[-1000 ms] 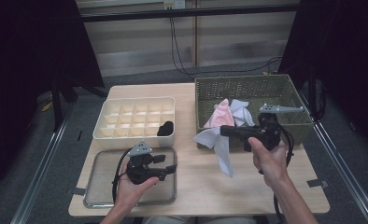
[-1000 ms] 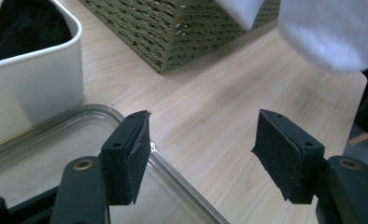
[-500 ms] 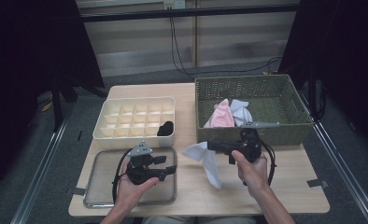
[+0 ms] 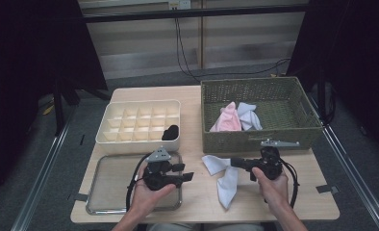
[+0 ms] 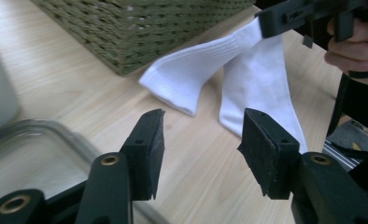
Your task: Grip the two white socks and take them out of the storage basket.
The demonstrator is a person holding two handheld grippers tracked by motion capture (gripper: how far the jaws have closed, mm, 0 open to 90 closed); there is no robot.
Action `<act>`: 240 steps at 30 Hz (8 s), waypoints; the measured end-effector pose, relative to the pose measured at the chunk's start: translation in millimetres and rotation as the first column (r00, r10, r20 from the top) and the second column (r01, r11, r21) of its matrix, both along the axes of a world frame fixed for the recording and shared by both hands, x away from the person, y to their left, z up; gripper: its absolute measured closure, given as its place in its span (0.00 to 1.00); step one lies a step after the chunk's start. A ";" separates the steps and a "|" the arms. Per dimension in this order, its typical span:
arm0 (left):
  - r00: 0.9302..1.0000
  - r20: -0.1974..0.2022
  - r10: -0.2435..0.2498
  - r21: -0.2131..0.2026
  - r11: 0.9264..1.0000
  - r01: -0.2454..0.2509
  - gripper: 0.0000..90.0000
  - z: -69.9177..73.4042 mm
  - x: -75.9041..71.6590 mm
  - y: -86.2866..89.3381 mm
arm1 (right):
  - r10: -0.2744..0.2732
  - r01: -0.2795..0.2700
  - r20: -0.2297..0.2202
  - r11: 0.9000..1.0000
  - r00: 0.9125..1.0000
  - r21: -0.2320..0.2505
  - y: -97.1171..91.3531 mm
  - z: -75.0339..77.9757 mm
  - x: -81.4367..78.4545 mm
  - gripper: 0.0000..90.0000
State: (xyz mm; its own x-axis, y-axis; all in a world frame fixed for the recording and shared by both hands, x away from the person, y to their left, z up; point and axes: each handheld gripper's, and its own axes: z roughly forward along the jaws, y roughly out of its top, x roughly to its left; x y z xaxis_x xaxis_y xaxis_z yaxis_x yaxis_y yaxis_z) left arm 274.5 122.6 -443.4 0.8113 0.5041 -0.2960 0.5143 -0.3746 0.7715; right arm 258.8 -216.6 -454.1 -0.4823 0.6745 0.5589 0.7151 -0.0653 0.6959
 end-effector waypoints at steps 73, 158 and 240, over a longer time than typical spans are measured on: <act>0.979 -0.136 -0.155 0.104 0.980 0.169 0.78 -52.4 -10.6 -45.3 | 0.184 -0.211 -0.149 0.960 0.972 -0.185 30.7 -35.9 -12.3 0.80; 0.971 -0.211 -0.108 0.149 0.979 0.141 0.79 -50.0 -11.2 -26.9 | -0.145 0.115 -0.056 0.924 0.988 -0.365 -68.4 -43.9 1.7 0.85; 0.966 -0.194 -0.169 -0.016 0.985 0.169 0.82 -37.3 4.0 -47.5 | 0.136 -0.155 -0.090 0.952 0.987 -0.264 41.1 -45.4 -10.1 0.74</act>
